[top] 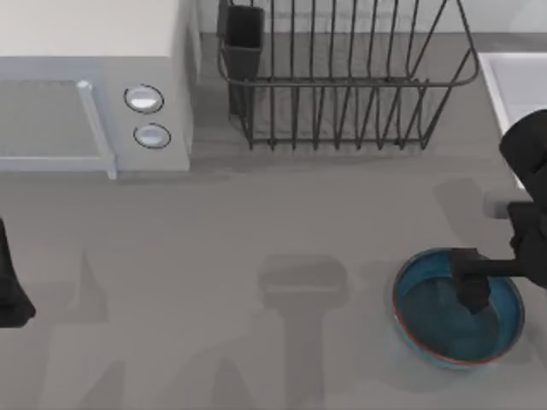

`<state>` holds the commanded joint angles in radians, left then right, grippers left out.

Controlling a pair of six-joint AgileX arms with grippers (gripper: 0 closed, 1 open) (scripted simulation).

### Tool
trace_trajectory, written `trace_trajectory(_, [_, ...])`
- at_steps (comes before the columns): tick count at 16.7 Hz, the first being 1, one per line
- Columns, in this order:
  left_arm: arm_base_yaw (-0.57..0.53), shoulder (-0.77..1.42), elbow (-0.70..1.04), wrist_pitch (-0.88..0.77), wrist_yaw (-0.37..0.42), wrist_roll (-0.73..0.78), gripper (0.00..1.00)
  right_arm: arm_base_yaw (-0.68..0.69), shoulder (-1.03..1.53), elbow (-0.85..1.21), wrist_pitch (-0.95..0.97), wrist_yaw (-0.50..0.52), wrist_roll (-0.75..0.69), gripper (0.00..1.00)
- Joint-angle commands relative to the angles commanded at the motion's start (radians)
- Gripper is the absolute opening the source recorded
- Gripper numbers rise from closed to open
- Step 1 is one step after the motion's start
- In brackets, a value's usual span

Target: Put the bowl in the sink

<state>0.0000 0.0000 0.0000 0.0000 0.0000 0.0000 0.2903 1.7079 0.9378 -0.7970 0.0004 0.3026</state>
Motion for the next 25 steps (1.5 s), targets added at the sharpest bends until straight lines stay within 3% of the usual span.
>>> trace_trajectory(5, [0.0, 0.0, 0.0, 0.0, 0.0, 0.0, 1.0, 0.001, 0.007, -0.017, 0.021, 0.0, 0.001, 1.0])
trace_trajectory(18, [0.0, 0.0, 0.0, 0.0, 0.0, 0.0, 1.0, 0.001, 0.007, -0.017, 0.021, 0.0, 0.001, 0.02])
trace_trajectory(25, [0.0, 0.0, 0.0, 0.0, 0.0, 0.0, 1.0, 0.001, 0.007, -0.017, 0.021, 0.0, 0.001, 0.0])
